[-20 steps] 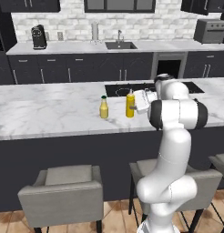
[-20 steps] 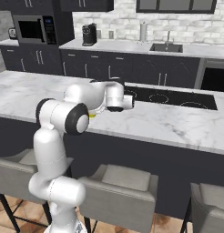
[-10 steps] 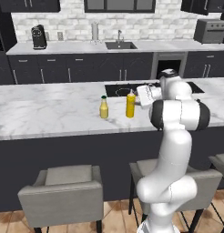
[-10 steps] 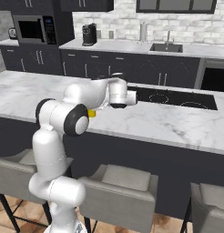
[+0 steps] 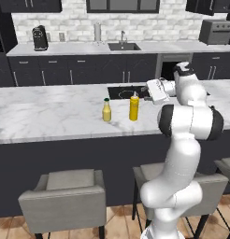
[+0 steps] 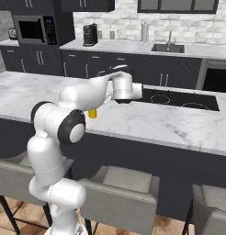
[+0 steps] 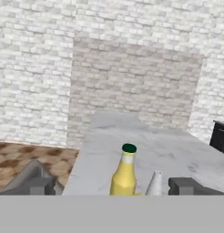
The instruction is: The dining table condiment station is running low on mustard. Refill the condiment station by opening the cabinet and taking the mustard from the cabinet and placing it on the dining table.
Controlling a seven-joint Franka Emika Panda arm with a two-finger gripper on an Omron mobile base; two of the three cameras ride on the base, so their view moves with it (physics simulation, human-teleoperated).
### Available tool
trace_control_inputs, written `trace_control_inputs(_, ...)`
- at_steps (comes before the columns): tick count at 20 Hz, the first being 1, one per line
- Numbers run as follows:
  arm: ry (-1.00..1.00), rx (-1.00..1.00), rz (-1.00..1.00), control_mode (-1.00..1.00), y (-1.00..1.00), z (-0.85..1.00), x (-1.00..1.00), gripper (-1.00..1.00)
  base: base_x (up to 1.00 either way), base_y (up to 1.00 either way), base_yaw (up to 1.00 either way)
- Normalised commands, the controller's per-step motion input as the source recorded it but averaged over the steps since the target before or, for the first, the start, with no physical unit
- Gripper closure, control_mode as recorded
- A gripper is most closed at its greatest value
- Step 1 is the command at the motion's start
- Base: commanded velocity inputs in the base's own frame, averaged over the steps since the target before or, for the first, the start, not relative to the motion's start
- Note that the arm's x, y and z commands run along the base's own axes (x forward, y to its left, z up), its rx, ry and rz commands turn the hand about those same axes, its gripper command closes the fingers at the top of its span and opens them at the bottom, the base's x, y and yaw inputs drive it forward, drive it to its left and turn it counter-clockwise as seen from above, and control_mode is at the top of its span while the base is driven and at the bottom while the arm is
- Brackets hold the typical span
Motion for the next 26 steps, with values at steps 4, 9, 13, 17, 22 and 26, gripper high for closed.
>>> trace_control_inputs(4, -0.12, 0.00, 0.00, -1.00, 0.04, 0.31, -0.99, -1.00, 0.00, 0.00, 0.00)
trace_control_inputs(9, -0.17, -0.02, -0.04, -1.00, 0.09, 0.39, -1.00, -1.00, 0.00, 0.00, 0.00)
trace_control_inputs(13, -0.14, -0.06, -0.10, -1.00, 0.27, 0.53, -1.00, -1.00, 0.00, 0.00, 0.00)
trace_control_inputs(17, -0.06, -0.19, -0.19, -1.00, 0.58, 0.61, -0.96, -1.00, 0.00, 0.00, 0.00)
trace_control_inputs(22, -0.02, -0.36, -0.23, -1.00, 0.69, 0.44, -0.75, -1.00, 0.00, 0.00, 0.00)
trace_control_inputs(26, 0.02, -0.38, -0.19, -1.00, 0.74, 0.10, -0.39, -1.00, 0.00, 0.00, 0.00)
